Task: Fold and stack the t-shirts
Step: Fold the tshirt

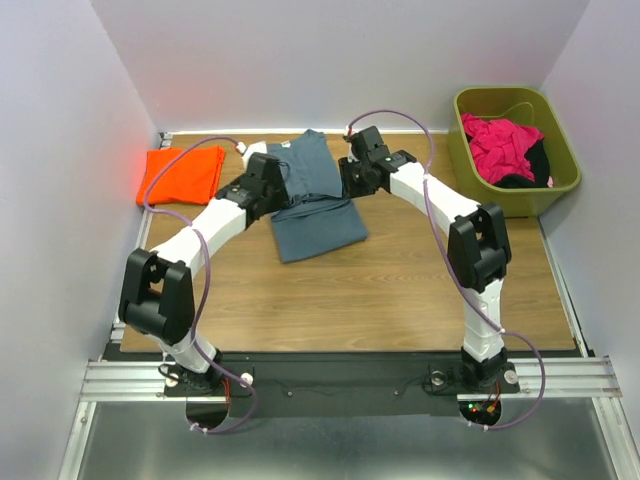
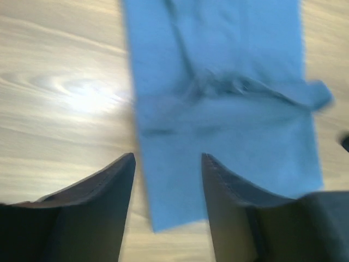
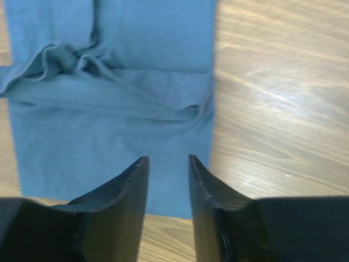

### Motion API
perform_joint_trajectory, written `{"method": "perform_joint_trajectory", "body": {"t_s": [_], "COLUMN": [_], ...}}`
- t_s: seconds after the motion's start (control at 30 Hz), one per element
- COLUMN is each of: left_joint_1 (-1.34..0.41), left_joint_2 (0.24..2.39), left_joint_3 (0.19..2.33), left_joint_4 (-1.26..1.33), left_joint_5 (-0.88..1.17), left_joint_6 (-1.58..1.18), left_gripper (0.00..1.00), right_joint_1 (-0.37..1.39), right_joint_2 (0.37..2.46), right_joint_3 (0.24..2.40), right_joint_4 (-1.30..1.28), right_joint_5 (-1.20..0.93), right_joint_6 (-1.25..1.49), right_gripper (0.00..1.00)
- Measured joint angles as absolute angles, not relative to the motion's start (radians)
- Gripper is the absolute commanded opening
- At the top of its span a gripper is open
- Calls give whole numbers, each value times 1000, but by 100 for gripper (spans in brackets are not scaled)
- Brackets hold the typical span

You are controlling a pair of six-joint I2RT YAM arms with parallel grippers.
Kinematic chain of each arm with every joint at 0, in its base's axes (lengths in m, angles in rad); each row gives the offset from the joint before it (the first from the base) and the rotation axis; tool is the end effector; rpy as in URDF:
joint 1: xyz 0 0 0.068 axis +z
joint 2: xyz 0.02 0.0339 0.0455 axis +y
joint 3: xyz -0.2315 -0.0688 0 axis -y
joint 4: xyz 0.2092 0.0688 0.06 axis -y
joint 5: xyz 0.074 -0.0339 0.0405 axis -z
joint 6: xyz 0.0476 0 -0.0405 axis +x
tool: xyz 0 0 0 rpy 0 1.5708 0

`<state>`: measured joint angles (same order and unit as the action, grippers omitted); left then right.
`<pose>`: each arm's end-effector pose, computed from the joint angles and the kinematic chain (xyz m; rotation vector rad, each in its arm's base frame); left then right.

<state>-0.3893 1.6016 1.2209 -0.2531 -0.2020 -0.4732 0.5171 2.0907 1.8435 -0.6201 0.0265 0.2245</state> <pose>0.3190 -0.1205 0.2514 -0.2049 2.1925 -0.2627 0.3754 0.2121 0.2287 -0.3468 2.4359 0.2968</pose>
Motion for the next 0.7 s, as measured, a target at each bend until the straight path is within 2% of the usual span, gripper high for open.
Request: {"method": "perform_joint_trajectory", "body": {"t_s": [0.03,0.07,0.23,0.5,0.7], "left_joint_1": [-420,-442,-508,-495,-482], "left_joint_2": [1592,1593,1682,1850,1943], "left_joint_3": [1209,1201,1183,1200,1308], "left_joint_4": [-248,-244,-221,-206,-205], "left_joint_5": [-211,-216,-218,-250,-284], "left_joint_6": [-479,-483,-495,-487,-462], "left_gripper": [43,42,41,41,41], "right_joint_1": [519,521,525,525,525], "right_joint_2": [2078,2072,2086,2181,2253], "right_joint_3": [1816,1795,1718,1745,1810], "right_joint_4": [-600,-588,-542,-488,-485], "right_joint_5": [17,6,-45,-67,-62], "right_joint_6": [228,230,247,254,253], "right_gripper": [35,31,27,26,27]}}
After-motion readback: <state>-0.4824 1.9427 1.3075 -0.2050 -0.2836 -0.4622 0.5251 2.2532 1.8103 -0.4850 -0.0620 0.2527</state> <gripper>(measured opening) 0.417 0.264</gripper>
